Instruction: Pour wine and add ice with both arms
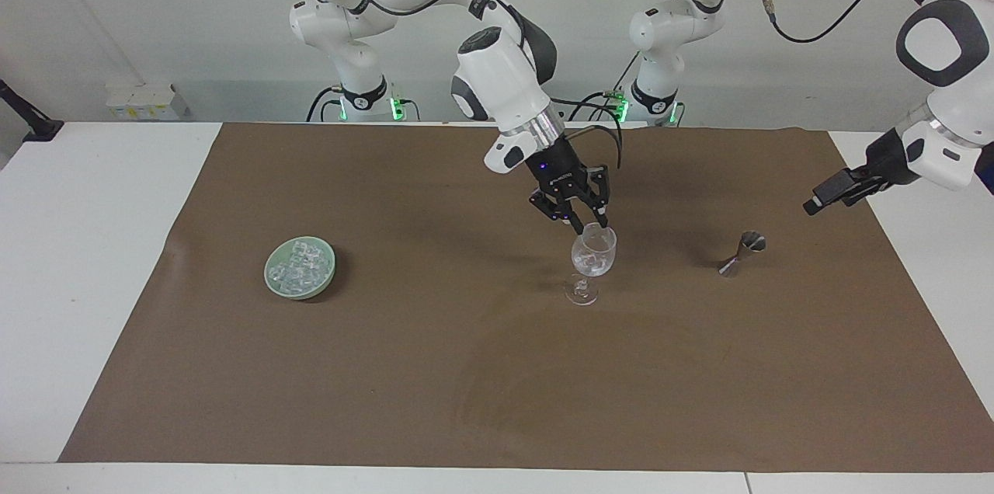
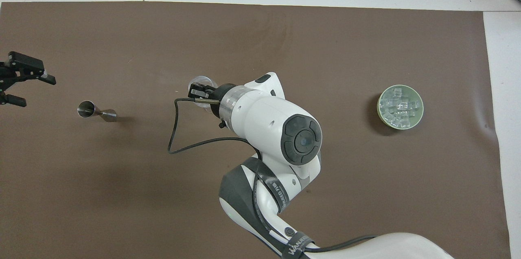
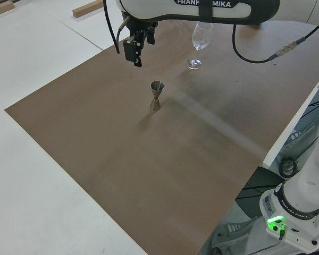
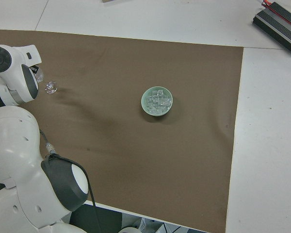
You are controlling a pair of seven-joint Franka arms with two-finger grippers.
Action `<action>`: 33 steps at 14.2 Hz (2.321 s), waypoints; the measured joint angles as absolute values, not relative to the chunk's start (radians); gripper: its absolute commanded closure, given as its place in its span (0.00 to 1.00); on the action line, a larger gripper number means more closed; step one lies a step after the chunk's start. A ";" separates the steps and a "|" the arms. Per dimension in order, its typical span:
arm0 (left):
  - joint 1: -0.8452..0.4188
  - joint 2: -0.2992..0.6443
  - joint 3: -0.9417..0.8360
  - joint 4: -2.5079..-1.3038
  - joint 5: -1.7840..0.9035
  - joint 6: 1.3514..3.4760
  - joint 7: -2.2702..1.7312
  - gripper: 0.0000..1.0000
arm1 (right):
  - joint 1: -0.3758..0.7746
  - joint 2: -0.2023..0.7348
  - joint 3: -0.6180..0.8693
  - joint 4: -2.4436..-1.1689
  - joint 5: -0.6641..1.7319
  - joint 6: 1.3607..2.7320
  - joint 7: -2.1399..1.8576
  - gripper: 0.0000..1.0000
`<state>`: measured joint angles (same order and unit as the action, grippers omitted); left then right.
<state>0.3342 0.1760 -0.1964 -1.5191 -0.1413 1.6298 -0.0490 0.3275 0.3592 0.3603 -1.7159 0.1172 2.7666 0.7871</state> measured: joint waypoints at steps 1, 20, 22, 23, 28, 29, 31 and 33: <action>0.321 0.161 -0.197 -1.522 -0.128 1.640 -0.030 0.00 | 0.315 0.353 0.354 -1.716 0.117 2.767 0.787 0.00; 0.214 -0.076 -0.202 -1.682 -0.023 1.697 -0.003 0.00 | -0.116 -0.223 0.233 -1.780 0.055 1.662 0.321 0.00; 0.214 -0.077 -0.199 -1.682 -0.023 1.695 -0.003 0.00 | -0.117 -0.219 0.220 -1.735 0.046 1.618 0.288 0.00; 0.215 -0.078 -0.199 -1.682 -0.023 1.694 -0.003 0.00 | -0.117 -0.215 0.217 -1.717 0.045 1.604 0.285 0.00; 0.210 -0.078 -0.193 -1.682 -0.023 1.675 -0.003 0.00 | -0.117 -0.184 0.213 -1.663 0.045 1.567 0.259 0.00; 0.195 -0.078 -0.181 -1.682 -0.023 1.671 -0.003 0.00 | -0.117 -0.181 0.212 -1.660 0.045 1.561 0.253 0.00; 0.148 -0.079 -0.136 -1.682 -0.023 1.666 -0.003 0.00 | -0.116 -0.171 0.207 -1.640 0.045 1.527 0.250 0.00; 0.102 -0.079 -0.094 -1.682 -0.023 1.658 -0.003 0.00 | -0.108 -0.158 0.178 -1.616 0.045 1.508 0.243 0.00</action>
<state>0.1019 -0.0785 -0.0936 -1.6820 -0.0227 1.6581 -0.0027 -0.1075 -0.1585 0.1785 -1.6165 0.0447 1.5075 0.2429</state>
